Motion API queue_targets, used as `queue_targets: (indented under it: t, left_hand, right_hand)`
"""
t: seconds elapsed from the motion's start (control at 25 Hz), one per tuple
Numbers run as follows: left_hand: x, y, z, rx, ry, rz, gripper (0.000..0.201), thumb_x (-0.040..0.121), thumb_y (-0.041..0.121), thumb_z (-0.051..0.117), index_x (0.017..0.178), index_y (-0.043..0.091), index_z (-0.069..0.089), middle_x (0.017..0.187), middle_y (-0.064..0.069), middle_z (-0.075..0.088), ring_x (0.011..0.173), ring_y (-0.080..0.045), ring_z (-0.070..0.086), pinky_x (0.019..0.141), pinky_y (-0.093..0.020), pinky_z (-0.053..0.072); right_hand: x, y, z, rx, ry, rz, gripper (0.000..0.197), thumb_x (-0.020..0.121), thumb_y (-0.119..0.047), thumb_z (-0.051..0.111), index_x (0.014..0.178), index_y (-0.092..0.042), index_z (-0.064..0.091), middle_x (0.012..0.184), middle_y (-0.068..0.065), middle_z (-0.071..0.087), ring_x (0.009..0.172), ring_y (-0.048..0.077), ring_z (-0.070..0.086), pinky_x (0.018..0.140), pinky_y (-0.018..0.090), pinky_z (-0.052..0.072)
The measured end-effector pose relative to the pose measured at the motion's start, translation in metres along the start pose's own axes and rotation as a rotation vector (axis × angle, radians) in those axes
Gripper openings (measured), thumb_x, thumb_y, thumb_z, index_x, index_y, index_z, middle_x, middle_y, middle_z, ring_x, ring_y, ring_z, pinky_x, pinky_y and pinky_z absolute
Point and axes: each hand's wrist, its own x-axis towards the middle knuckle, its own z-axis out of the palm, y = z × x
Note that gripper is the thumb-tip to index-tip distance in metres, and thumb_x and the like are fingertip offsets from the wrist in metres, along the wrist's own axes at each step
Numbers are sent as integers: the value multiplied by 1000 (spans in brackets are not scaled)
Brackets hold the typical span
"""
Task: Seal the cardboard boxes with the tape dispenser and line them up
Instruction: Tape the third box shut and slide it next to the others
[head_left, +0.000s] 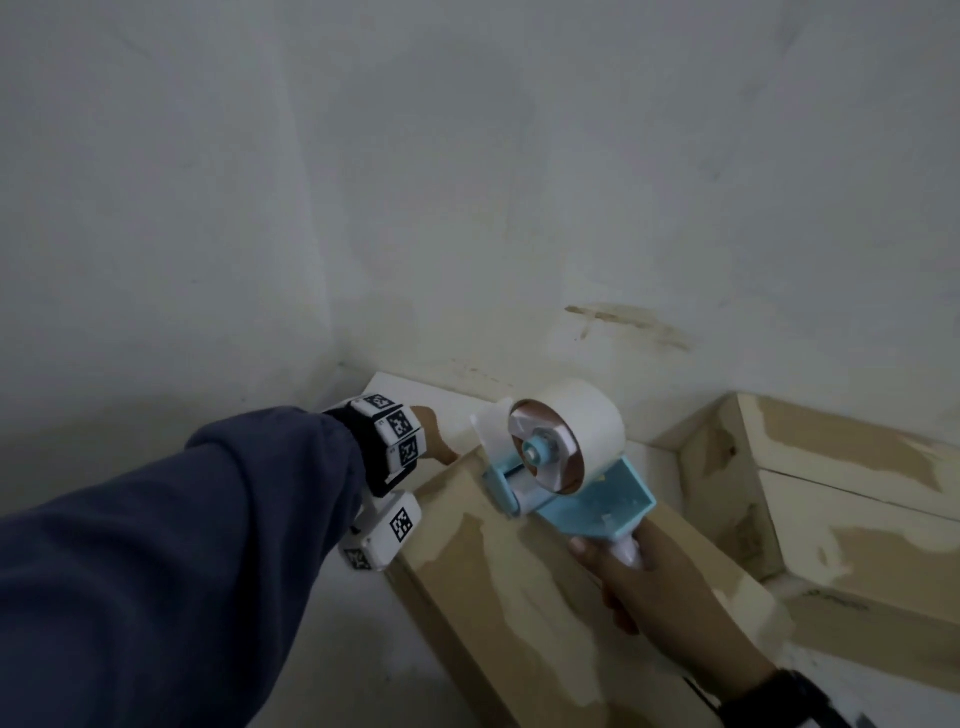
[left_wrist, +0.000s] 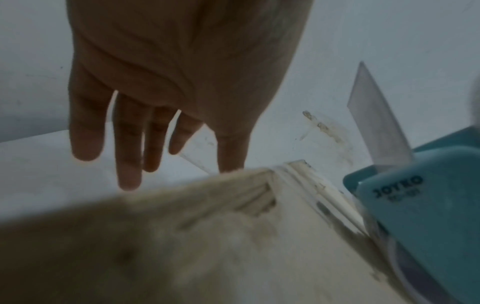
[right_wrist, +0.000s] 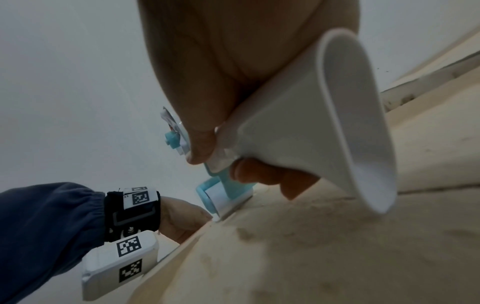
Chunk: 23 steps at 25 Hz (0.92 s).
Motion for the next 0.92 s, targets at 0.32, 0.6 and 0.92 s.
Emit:
queue_targets:
  t: [0.32, 0.6, 0.92]
  left_hand:
    - [-43, 7, 30, -285, -26, 356, 41, 102, 20, 34, 142, 11, 38, 147, -4, 40, 134, -20, 39, 107, -24, 28]
    - [-46, -3, 66, -154, 210, 264, 46, 100, 33, 21, 131, 15, 49, 137, -11, 51, 122, -27, 50, 105, -34, 37]
    - [-46, 10, 70, -48, 325, 138, 40, 101, 30, 26, 134, 18, 46, 137, -11, 51, 123, -30, 50, 106, -40, 37]
  right_hand:
    - [-1, -5, -9, -79, -131, -87, 22, 85, -34, 64, 101, -19, 58, 55, 3, 60, 44, 8, 54, 44, 20, 44]
    - [8, -5, -19, -316, -196, -236, 34, 86, -42, 60, 115, -26, 56, 99, -4, 67, 84, 11, 61, 84, 37, 52]
    - [7, -6, -22, -357, -206, -254, 29, 88, -46, 55, 97, -19, 57, 53, -4, 55, 38, 6, 51, 44, 20, 44]
